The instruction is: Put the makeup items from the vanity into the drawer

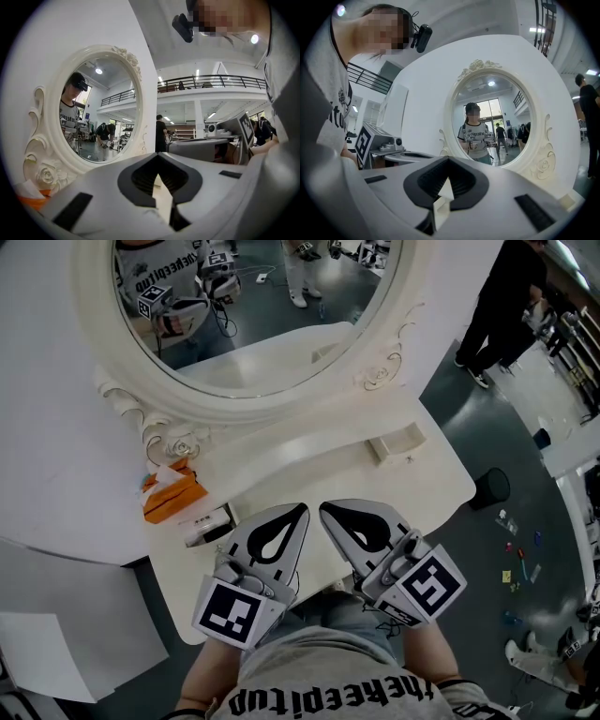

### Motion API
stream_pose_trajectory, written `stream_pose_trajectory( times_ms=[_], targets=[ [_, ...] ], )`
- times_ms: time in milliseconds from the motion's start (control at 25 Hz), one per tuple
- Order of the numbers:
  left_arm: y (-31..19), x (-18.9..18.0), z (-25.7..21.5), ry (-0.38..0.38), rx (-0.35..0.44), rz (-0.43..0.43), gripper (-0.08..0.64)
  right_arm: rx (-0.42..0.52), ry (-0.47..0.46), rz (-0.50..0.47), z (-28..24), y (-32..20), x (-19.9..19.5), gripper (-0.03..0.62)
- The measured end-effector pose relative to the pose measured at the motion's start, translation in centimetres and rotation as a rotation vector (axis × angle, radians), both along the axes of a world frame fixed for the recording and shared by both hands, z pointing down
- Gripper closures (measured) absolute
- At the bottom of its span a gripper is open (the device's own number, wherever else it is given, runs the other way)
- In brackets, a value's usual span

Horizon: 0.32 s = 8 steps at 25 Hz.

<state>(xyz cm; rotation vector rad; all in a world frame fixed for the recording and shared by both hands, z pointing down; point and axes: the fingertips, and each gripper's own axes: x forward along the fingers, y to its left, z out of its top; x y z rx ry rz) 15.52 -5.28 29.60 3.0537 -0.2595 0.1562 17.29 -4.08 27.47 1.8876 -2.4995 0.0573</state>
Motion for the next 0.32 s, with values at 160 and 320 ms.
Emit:
stream_pose_trajectory(
  times_ms=[160,320],
  targets=[
    [0.02,0.34,-0.03,0.003,0.002,0.002,0.528,0.004,0.003,0.002,-0.08,0.05,0.31,0.583],
    [0.23,0.65,-0.04,0.006,0.004,0.006,0.528,0.010,0.003,0.005,-0.17,0.26,0.61,0.583]
  ],
)
